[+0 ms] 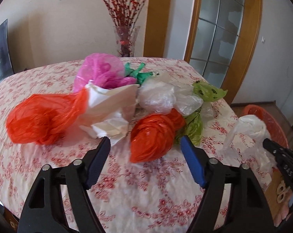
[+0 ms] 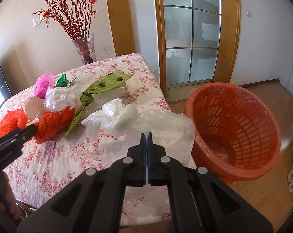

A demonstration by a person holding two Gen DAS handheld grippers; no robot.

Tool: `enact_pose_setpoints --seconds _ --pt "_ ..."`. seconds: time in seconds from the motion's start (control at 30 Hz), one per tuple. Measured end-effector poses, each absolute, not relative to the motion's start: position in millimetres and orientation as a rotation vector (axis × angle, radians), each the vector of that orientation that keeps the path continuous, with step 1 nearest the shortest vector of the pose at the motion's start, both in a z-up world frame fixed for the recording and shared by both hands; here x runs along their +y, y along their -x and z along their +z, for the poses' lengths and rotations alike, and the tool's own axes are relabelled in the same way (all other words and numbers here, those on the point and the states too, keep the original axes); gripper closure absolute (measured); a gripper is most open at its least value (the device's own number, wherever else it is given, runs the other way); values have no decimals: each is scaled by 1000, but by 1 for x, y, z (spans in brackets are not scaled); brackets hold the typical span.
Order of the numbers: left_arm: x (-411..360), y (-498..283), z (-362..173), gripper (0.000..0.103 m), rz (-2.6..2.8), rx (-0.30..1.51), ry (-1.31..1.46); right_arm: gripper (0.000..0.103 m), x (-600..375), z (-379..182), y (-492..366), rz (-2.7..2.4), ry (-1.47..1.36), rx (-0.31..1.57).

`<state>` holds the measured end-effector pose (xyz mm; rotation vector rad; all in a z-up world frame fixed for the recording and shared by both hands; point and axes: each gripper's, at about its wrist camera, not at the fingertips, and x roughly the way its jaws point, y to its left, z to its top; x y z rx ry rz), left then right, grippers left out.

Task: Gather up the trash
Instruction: 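Reach the left gripper to the red bag and close on it while the right gripper grasps the clear bag, then carry the red bag and clear bag over the red wastebasket and release both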

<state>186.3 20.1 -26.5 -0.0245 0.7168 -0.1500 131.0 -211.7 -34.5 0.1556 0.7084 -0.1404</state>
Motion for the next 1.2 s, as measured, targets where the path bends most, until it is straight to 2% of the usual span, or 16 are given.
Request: enact_pose_setpoints --seconds 0.07,0.2,0.3,0.77,1.2 --pt "14 -192 -32 36 -145 733 4 100 -214 -34 -130 -140 -161 711" --pt "10 -203 -43 63 -167 783 5 100 -217 -35 -127 -137 -167 719" --pt "15 -200 -41 71 -192 778 34 100 -216 -33 -124 -138 -163 716" --pt "27 -154 17 74 -262 655 70 100 -215 6 -102 -115 -167 618" --pt "-19 -142 45 74 -376 605 99 100 -256 29 -69 -214 -199 530"
